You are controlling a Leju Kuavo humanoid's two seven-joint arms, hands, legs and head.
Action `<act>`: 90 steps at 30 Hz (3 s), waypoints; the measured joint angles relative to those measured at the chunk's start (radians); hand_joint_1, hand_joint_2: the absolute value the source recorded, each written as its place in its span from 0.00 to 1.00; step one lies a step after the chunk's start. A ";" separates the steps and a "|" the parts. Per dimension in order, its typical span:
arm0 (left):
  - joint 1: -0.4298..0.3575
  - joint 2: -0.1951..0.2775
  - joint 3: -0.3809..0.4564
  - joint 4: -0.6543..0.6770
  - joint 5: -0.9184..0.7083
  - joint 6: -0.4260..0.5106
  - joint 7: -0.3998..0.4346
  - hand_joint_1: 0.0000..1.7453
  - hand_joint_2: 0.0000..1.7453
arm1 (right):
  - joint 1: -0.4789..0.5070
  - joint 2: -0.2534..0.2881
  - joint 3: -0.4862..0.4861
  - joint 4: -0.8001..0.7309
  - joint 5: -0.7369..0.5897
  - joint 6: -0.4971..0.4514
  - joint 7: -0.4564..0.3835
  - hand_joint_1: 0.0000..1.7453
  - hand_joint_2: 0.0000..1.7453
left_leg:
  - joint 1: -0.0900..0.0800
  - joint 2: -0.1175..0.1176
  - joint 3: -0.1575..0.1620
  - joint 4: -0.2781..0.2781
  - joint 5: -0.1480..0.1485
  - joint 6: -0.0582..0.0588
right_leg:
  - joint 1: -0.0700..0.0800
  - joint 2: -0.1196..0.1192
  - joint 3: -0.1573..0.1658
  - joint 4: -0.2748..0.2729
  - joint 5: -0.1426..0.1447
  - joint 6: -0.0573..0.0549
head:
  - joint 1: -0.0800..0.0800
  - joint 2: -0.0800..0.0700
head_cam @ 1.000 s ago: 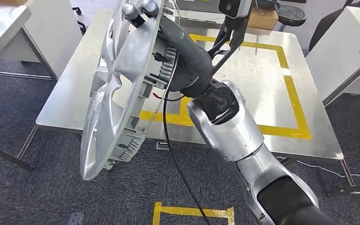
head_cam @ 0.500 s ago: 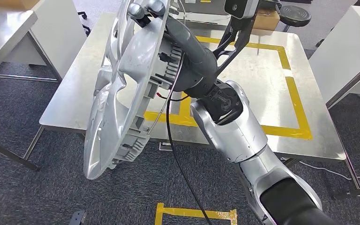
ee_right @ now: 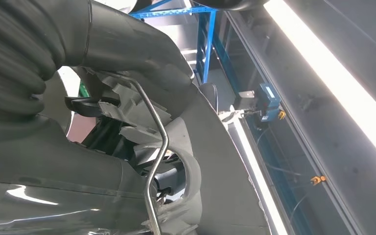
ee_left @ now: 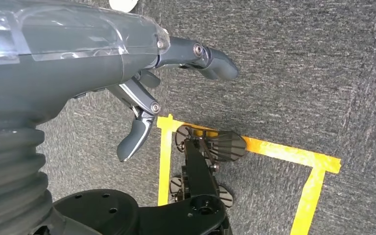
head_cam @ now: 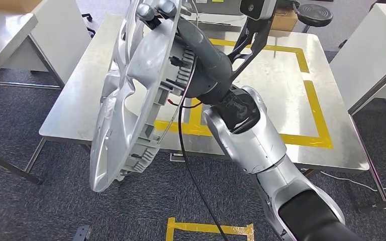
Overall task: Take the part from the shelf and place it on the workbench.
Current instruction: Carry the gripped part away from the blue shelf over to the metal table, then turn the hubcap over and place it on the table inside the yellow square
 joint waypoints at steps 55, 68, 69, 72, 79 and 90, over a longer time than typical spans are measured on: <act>-0.001 0.019 0.016 -0.004 -0.013 -0.008 0.009 0.00 1.00 | -0.003 0.000 0.000 -0.005 0.000 -0.013 0.000 1.00 1.00 | -0.009 0.008 0.018 -0.022 0.000 0.026 | -0.013 -0.005 -0.031 0.063 -0.038 0.023 | -0.003 0.000; -0.002 0.014 0.017 -0.012 -0.014 -0.007 0.011 0.00 1.00 | 0.003 -0.003 0.000 -0.007 0.000 -0.012 0.000 1.00 1.00 | -0.019 0.012 0.063 -0.042 -0.031 0.000 | 0.024 -0.012 -0.066 -0.003 0.073 -0.062 | 0.010 0.000; -0.002 0.015 0.017 -0.013 -0.014 -0.007 0.011 0.00 1.00 | 0.002 -0.002 0.000 -0.009 0.000 -0.011 0.000 1.00 1.00 | -0.019 0.012 0.059 -0.034 -0.037 -0.005 | 0.020 -0.014 -0.052 -0.024 0.074 -0.061 | 0.008 0.000; -0.002 0.019 0.017 -0.014 -0.015 -0.005 0.011 0.00 1.00 | 0.001 0.001 0.000 -0.011 0.000 -0.011 0.000 1.00 1.00 | -0.012 0.008 -0.019 0.097 -0.084 -0.025 | 0.010 -0.016 -0.020 -0.055 0.070 -0.057 | -0.013 0.000; 0.002 0.022 0.017 -0.015 -0.016 -0.003 0.011 0.00 1.00 | 0.010 0.001 0.000 -0.010 0.000 -0.012 -0.001 1.00 1.00 | 0.010 0.024 -0.031 0.004 0.051 -0.064 | -0.012 -0.009 0.014 -0.012 0.002 -0.012 | -0.065 0.000; 0.004 0.014 0.017 -0.015 -0.023 -0.009 -0.005 0.00 1.00 | 0.011 -0.003 0.000 -0.009 0.000 -0.015 -0.003 1.00 1.00 | 0.011 0.007 -0.027 -0.009 0.022 -0.015 | -0.006 -0.009 0.026 -0.025 -0.006 -0.030 | -0.029 0.000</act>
